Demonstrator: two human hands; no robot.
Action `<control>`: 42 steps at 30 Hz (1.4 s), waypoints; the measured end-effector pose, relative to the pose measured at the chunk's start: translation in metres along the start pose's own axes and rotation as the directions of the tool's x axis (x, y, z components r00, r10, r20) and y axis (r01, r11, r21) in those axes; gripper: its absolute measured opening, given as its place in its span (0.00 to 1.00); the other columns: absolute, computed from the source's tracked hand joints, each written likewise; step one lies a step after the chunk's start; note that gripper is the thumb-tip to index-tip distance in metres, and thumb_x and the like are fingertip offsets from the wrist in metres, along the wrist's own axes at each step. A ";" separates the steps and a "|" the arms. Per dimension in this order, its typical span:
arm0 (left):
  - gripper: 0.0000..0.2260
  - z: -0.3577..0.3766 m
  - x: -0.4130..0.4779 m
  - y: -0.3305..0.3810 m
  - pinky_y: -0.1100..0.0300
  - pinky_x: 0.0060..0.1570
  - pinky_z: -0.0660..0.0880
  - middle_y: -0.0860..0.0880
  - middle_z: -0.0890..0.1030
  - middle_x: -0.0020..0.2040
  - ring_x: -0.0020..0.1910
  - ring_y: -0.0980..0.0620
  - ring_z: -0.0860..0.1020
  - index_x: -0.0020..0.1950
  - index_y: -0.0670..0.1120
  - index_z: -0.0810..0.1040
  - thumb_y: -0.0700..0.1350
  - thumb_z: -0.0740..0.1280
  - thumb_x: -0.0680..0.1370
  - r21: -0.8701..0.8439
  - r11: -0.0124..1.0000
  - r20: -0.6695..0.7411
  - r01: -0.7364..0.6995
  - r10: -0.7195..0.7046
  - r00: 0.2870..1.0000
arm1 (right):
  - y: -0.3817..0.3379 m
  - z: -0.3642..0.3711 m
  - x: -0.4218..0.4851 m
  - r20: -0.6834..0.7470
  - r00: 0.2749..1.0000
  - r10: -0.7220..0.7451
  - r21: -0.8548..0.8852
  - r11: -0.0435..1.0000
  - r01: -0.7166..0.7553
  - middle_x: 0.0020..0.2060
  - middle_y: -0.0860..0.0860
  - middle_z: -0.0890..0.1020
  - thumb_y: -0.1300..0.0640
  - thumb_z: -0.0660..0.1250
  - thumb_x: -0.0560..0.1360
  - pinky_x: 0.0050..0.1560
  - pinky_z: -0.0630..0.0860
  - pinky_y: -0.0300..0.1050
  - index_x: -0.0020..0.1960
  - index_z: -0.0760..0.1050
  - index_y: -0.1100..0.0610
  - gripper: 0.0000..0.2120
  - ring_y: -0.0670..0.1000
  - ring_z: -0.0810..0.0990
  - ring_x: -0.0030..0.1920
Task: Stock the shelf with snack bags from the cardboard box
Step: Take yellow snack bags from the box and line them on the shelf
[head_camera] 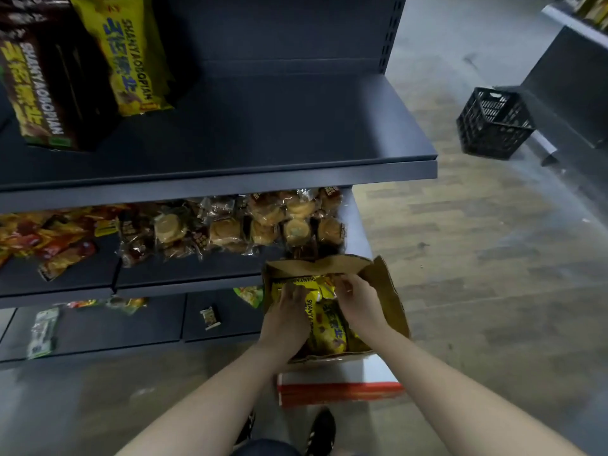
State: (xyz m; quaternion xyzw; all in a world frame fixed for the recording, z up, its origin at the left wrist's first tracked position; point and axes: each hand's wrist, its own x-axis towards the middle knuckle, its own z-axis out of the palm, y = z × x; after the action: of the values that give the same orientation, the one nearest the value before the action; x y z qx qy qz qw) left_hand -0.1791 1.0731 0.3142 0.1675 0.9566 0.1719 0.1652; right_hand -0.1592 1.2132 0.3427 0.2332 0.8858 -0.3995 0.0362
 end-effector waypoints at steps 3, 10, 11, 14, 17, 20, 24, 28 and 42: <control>0.22 0.016 0.014 0.004 0.52 0.64 0.67 0.43 0.61 0.68 0.68 0.42 0.64 0.70 0.44 0.60 0.37 0.58 0.77 -0.049 0.986 0.143 0.157 -0.148 0.978 | 0.018 0.011 0.014 0.032 0.992 0.126 -0.029 0.992 -0.125 0.46 0.54 0.82 0.56 0.57 0.79 0.45 0.77 0.51 0.51 0.77 0.57 0.10 0.56 0.79 0.45; 0.23 0.034 0.042 0.001 0.48 0.65 0.64 0.40 0.60 0.71 0.70 0.40 0.62 0.73 0.42 0.57 0.39 0.57 0.79 -0.091 0.923 0.297 0.373 -0.333 0.895 | 0.053 0.024 0.041 0.164 0.951 0.264 -0.262 0.941 -0.216 0.61 0.59 0.74 0.53 0.59 0.77 0.61 0.72 0.56 0.63 0.69 0.61 0.18 0.61 0.72 0.62; 0.23 0.037 0.046 0.001 0.48 0.66 0.63 0.40 0.59 0.72 0.71 0.39 0.61 0.74 0.42 0.56 0.39 0.57 0.79 -0.107 0.907 0.315 0.407 -0.357 0.879 | 0.057 0.025 0.044 0.176 0.942 0.285 -0.304 0.926 -0.223 0.64 0.60 0.71 0.53 0.59 0.78 0.63 0.70 0.56 0.66 0.66 0.62 0.20 0.62 0.69 0.65; 0.28 0.043 0.055 0.002 0.46 0.69 0.60 0.38 0.52 0.76 0.74 0.37 0.56 0.77 0.42 0.49 0.41 0.58 0.80 -0.150 0.849 0.396 0.507 -0.419 0.817 | 0.065 0.031 0.051 0.154 0.939 0.309 -0.455 0.865 -0.210 0.68 0.59 0.68 0.51 0.60 0.79 0.65 0.68 0.55 0.71 0.61 0.63 0.25 0.60 0.67 0.68; 0.37 0.051 0.064 0.003 0.45 0.70 0.58 0.38 0.44 0.77 0.75 0.36 0.53 0.78 0.42 0.43 0.51 0.64 0.79 -0.165 0.805 0.485 0.570 -0.437 0.757 | 0.070 0.040 0.058 0.136 0.943 0.304 -0.566 0.805 -0.179 0.70 0.58 0.64 0.50 0.61 0.78 0.67 0.64 0.54 0.73 0.58 0.63 0.29 0.60 0.64 0.69; 0.37 0.059 0.074 0.005 0.47 0.69 0.62 0.40 0.43 0.77 0.74 0.37 0.55 0.77 0.43 0.43 0.52 0.63 0.79 -0.133 0.785 0.501 0.606 -0.474 0.724 | 0.076 0.051 0.064 0.140 0.922 0.361 -0.555 0.800 -0.228 0.71 0.60 0.60 0.48 0.62 0.78 0.66 0.65 0.54 0.73 0.54 0.64 0.32 0.62 0.64 0.68; 0.41 0.068 0.079 0.005 0.47 0.65 0.67 0.43 0.46 0.75 0.71 0.38 0.61 0.77 0.45 0.42 0.53 0.67 0.76 -0.098 0.784 0.503 0.613 -0.492 0.710 | 0.085 0.058 0.070 0.118 0.928 0.354 -0.611 0.763 -0.214 0.68 0.59 0.63 0.47 0.62 0.77 0.63 0.67 0.52 0.73 0.54 0.63 0.33 0.60 0.66 0.66; 0.43 0.075 0.076 0.009 0.48 0.63 0.68 0.45 0.45 0.76 0.71 0.39 0.63 0.77 0.48 0.41 0.54 0.68 0.75 -0.075 0.785 0.463 0.615 -0.519 0.719 | 0.092 0.064 0.070 0.176 0.933 0.313 -0.746 0.661 -0.081 0.71 0.60 0.62 0.59 0.54 0.80 0.63 0.67 0.51 0.76 0.49 0.63 0.28 0.60 0.67 0.65; 0.40 0.068 0.071 0.015 0.49 0.63 0.67 0.39 0.65 0.71 0.68 0.38 0.66 0.76 0.42 0.48 0.45 0.70 0.73 -0.532 0.449 0.278 0.718 -0.708 0.649 | 0.072 0.040 0.065 0.027 0.953 0.301 -0.168 0.941 -0.293 0.62 0.58 0.69 0.53 0.65 0.73 0.62 0.72 0.55 0.69 0.59 0.62 0.29 0.60 0.69 0.64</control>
State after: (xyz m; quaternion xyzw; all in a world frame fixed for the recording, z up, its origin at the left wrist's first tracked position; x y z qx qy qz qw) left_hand -0.2127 1.1316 0.2410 -0.3089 0.8288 0.3782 0.2730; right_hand -0.1900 1.2503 0.2491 0.3498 0.8688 -0.3221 0.1381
